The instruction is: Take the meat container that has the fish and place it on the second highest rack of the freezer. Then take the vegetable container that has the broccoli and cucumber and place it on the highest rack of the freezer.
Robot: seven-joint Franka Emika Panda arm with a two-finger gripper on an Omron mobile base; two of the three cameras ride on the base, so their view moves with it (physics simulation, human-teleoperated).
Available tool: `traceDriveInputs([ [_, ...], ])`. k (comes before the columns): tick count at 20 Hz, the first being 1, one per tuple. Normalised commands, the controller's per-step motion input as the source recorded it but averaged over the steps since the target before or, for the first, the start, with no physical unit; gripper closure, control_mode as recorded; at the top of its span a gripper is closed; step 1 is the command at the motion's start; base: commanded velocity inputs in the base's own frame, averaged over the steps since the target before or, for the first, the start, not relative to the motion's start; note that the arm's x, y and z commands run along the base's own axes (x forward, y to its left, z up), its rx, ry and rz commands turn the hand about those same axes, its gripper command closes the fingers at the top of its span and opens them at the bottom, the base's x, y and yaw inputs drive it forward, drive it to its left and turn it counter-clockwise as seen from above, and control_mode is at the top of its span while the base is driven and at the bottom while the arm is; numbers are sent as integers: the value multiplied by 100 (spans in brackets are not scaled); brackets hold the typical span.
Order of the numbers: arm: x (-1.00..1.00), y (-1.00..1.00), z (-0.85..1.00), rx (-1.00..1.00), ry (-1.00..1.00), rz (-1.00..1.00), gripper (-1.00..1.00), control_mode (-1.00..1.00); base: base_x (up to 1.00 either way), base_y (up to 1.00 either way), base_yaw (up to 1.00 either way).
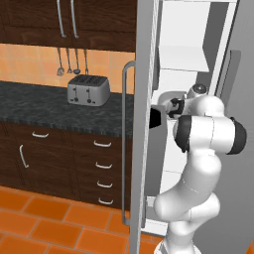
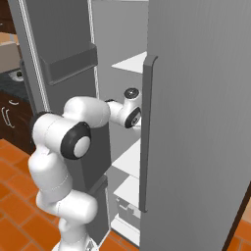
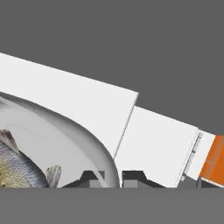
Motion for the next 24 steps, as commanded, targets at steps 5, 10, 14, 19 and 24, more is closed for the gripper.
traceDriveInputs([
  [5,39,-6,-9,0,0,0,100,-100,0,0,0],
  [10,22,-18,-20,0,1,0,100,-100,0,0,0],
  [14,18,-1,-25,0,1,0,100,-100,0,0,0],
  [19,25,2,-9,0,1,-5,-100,-100,0,0,0],
  [24,8,4,6,0,-1,-1,-100,-100,0,0,0],
])
